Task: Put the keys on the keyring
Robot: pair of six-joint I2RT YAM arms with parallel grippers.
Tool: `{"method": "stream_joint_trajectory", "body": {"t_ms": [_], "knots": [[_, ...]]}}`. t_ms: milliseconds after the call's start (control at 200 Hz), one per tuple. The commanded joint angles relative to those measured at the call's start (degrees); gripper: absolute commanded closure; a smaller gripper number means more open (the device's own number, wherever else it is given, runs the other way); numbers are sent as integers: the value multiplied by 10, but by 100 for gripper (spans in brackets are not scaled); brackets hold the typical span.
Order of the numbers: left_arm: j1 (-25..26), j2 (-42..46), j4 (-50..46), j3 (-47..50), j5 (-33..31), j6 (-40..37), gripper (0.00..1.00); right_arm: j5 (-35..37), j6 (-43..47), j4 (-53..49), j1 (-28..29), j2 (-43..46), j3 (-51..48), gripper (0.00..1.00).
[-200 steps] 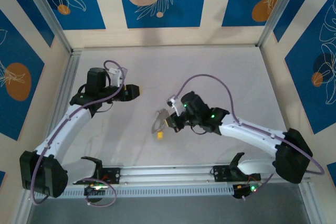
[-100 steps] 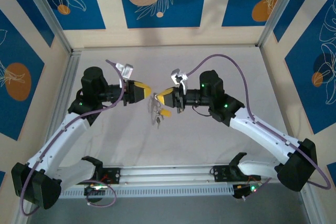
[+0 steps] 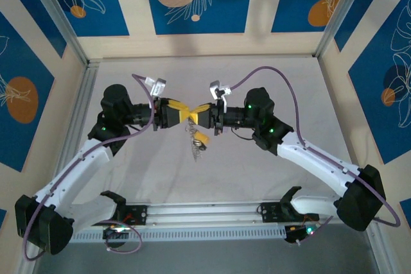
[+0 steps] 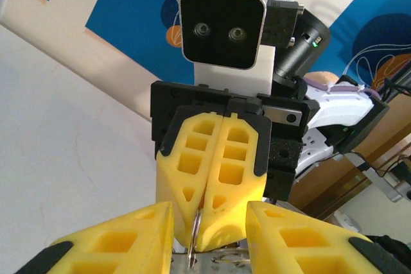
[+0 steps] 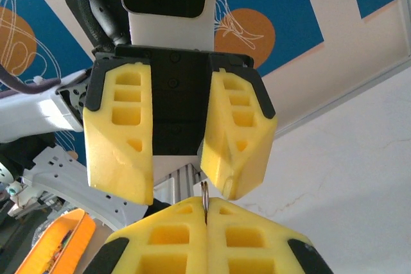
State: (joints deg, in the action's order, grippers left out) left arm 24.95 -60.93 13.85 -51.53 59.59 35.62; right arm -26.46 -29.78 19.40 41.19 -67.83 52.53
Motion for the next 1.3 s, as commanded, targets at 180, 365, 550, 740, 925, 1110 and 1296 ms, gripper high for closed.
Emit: {"method": "stream_joint_trajectory", "body": {"t_ms": [180,365,550,740,925,1110,1296], "knots": [[12,-13,49,11,18,15,72,-1,-54,104,-22,3,-26,100],[13,-18,54,9,17,14,94,-1,-75,143,-26,-9,-38,100],[13,-21,51,11,16,-4,100,1,-60,144,-15,-17,-41,100],[12,-24,-46,-29,23,-78,100,18,7,54,11,17,-33,85],[12,-29,-195,-82,16,-198,100,44,53,-45,16,53,-30,66],[12,-42,-351,-148,-4,-314,100,53,85,-123,10,77,-17,38],[33,-70,-534,-224,-73,-456,100,76,181,-291,10,89,41,35]]}}
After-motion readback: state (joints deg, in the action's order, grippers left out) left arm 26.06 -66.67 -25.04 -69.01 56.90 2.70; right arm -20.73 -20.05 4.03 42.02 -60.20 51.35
